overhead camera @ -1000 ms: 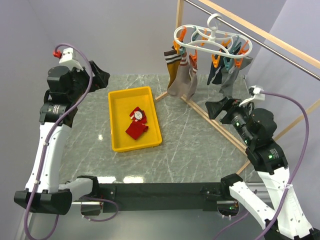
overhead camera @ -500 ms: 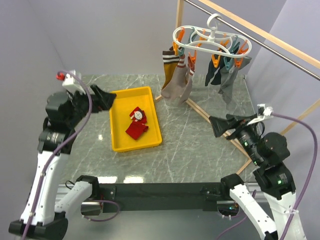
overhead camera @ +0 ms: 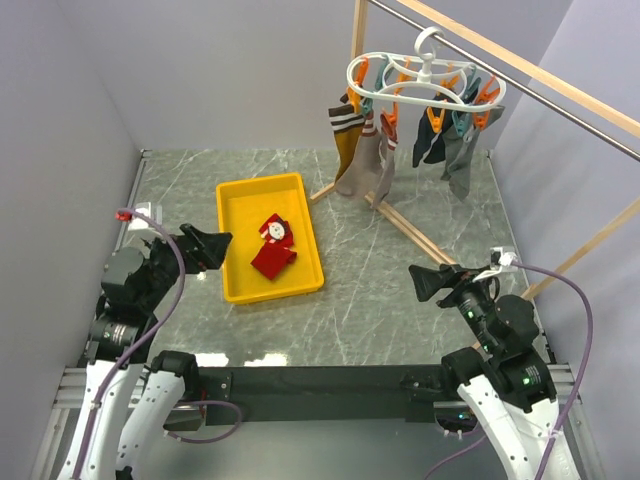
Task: Clip the socks to the hanger
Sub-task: Reset both arms
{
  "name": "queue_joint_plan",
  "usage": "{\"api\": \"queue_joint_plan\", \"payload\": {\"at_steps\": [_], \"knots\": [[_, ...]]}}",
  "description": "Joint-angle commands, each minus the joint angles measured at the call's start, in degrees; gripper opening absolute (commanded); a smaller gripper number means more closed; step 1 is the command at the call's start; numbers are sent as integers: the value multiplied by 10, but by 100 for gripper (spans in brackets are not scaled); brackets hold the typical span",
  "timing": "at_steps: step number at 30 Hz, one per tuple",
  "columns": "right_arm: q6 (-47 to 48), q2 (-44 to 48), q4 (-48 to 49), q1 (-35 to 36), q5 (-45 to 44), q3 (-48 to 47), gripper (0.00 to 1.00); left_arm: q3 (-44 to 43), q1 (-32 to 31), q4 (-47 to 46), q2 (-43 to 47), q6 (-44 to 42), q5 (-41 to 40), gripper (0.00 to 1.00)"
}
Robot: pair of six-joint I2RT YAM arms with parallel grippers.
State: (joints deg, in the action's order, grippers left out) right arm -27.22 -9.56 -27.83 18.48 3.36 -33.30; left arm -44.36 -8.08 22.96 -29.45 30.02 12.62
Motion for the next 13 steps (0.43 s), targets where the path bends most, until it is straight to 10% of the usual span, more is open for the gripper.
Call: {"api": "queue_joint_plan", "payload": {"at_steps": [1,13], "knots": [[-3,26,36,-2,-33,7,99,-6,-1,10,12,-17,-27,94],[-3,24,11,-1,-36,-14,99,23,-2,-27,12,2,-23,94]]}}
